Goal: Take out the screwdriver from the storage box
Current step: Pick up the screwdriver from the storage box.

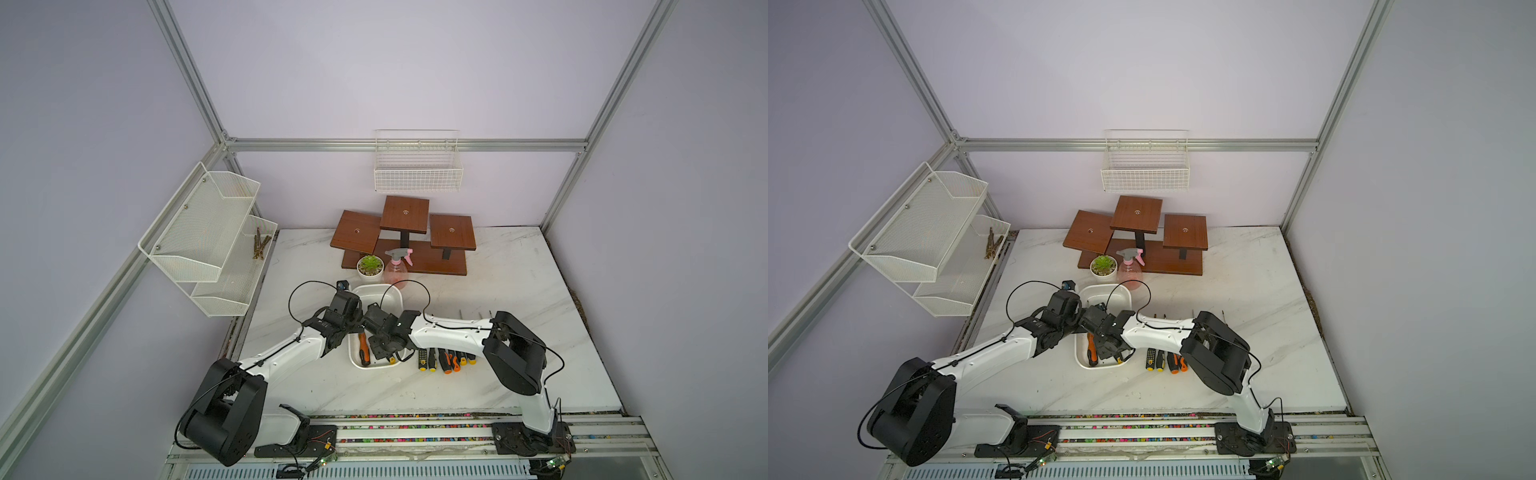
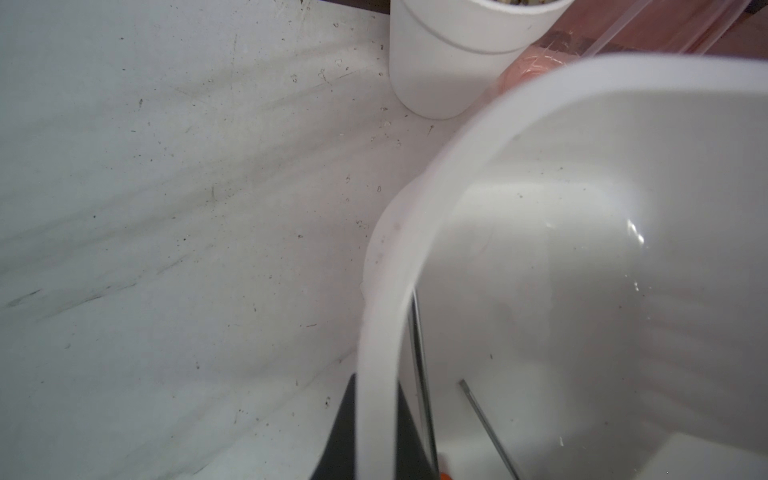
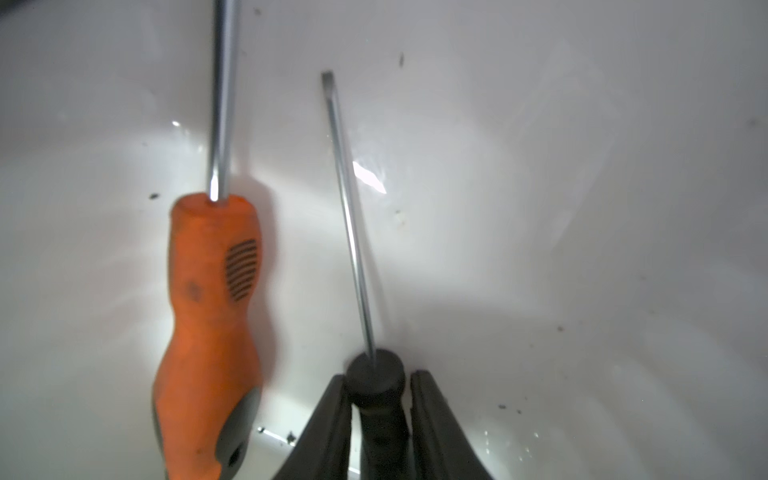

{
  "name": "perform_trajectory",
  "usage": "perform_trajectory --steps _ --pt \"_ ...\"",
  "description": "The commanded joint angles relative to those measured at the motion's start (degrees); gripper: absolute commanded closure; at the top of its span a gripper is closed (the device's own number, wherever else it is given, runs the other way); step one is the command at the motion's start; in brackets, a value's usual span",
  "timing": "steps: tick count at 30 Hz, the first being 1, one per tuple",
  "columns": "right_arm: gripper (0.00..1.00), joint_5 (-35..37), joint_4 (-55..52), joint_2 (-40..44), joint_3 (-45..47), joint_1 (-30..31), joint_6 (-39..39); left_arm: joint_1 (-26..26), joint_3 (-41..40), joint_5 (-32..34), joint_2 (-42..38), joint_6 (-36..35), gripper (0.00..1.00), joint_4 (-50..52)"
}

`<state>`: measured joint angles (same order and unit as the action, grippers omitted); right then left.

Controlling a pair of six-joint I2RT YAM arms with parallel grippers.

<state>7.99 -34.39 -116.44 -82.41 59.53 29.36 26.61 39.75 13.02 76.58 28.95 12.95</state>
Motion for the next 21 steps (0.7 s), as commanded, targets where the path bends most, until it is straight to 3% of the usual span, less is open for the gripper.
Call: perform_trajectory --steps 1,10,21 --pt "0.73 1.42 -5.20 -2.34 3.12 -0.37 -1.07 0.02 2.08 -1.67 -0.64 0.67 1.00 -3.64" --pt "0.99 1.02 -4.03 -2.54 2.24 -0.45 -1.83 0.03 2.09 -1.47 -1.10 0.67 1.00 -3.20" --pt "1.00 -0.95 4.95 8.10 7.33 -0.39 -2.64 0.02 2.50 -1.13 -1.61 0.23 1.00 -2.54"
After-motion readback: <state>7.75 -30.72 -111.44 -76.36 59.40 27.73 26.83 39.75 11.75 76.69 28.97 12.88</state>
